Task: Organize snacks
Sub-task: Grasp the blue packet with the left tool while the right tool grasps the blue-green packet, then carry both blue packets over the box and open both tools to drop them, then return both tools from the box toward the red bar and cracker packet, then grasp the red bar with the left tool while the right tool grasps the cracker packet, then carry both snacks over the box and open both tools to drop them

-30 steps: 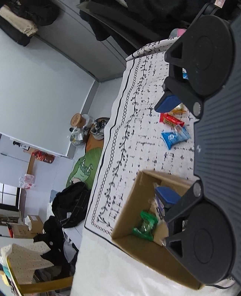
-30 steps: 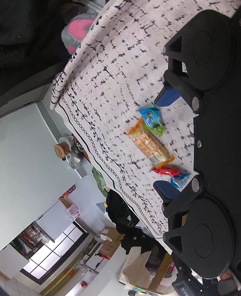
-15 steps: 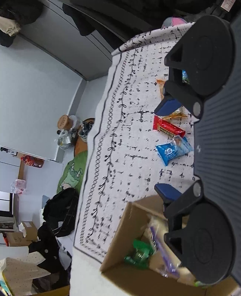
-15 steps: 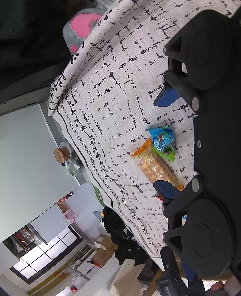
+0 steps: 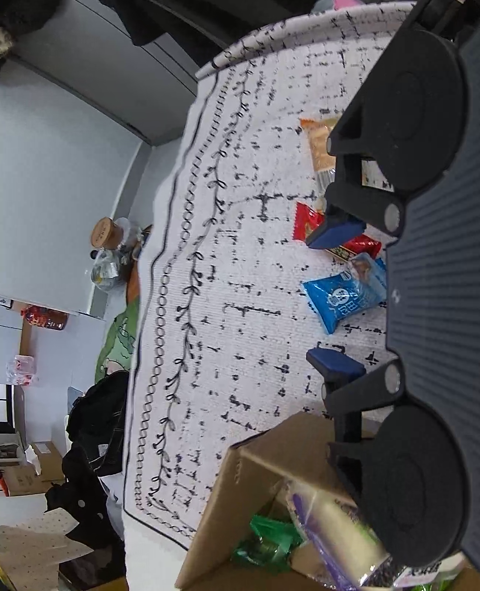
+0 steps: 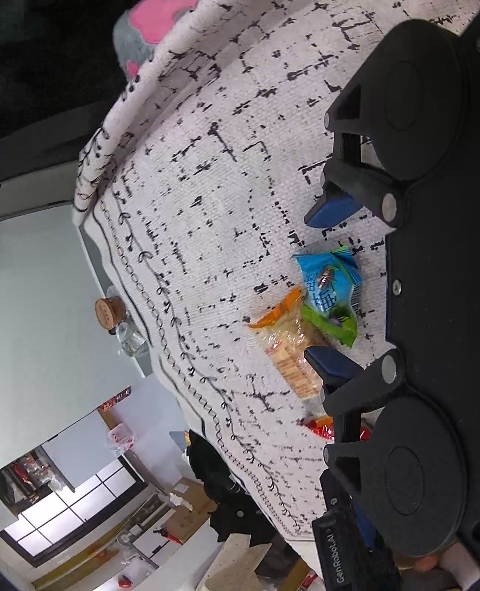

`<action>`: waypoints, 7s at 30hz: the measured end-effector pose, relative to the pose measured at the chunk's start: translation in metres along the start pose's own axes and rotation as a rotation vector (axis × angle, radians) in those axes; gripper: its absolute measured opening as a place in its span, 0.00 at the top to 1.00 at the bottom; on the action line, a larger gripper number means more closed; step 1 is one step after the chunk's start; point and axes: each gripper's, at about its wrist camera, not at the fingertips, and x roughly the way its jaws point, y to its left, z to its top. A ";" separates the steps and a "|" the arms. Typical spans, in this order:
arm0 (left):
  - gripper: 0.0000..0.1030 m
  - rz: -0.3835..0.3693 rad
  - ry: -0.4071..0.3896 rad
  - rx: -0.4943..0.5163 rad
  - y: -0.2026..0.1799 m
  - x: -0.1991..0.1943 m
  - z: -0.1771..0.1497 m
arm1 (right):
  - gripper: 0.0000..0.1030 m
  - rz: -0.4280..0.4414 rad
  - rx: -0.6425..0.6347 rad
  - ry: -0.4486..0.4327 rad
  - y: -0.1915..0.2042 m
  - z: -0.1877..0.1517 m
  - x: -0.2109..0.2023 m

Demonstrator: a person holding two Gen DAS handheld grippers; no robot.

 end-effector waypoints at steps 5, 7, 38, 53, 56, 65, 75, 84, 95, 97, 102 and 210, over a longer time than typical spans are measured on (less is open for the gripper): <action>0.43 0.014 0.019 0.009 0.001 0.012 -0.004 | 0.47 -0.037 -0.009 0.003 -0.002 -0.005 0.005; 0.43 0.012 0.034 -0.002 0.003 0.018 -0.006 | 0.61 -0.043 -0.009 0.001 -0.003 -0.005 0.005; 0.76 -0.119 -0.082 -0.037 0.044 -0.097 -0.005 | 0.72 0.152 0.020 -0.061 0.052 -0.028 -0.077; 0.76 -0.100 -0.149 -0.200 0.119 -0.162 0.000 | 0.71 0.273 -0.092 -0.070 0.134 -0.041 -0.115; 0.76 -0.107 -0.156 -0.210 0.128 -0.168 0.000 | 0.71 0.282 -0.112 -0.072 0.148 -0.044 -0.117; 0.76 -0.093 -0.131 -0.320 0.177 -0.170 -0.010 | 0.71 0.289 -0.144 -0.057 0.184 -0.056 -0.113; 0.72 -0.072 -0.110 -0.414 0.220 -0.167 -0.011 | 0.71 0.286 -0.186 -0.029 0.224 -0.070 -0.100; 0.56 -0.091 -0.091 -0.433 0.228 -0.159 -0.012 | 0.70 0.247 -0.192 -0.005 0.238 -0.070 -0.085; 0.30 -0.047 -0.105 -0.435 0.228 -0.151 -0.010 | 0.48 0.220 -0.185 -0.008 0.240 -0.068 -0.081; 0.25 -0.041 -0.114 -0.425 0.224 -0.152 -0.010 | 0.43 0.208 -0.183 -0.011 0.234 -0.067 -0.084; 0.18 -0.046 -0.112 -0.384 0.211 -0.150 -0.011 | 0.36 0.173 -0.162 -0.027 0.211 -0.062 -0.092; 0.80 -0.151 0.001 0.001 0.028 -0.078 -0.010 | 0.78 0.233 0.086 0.009 0.048 -0.005 -0.037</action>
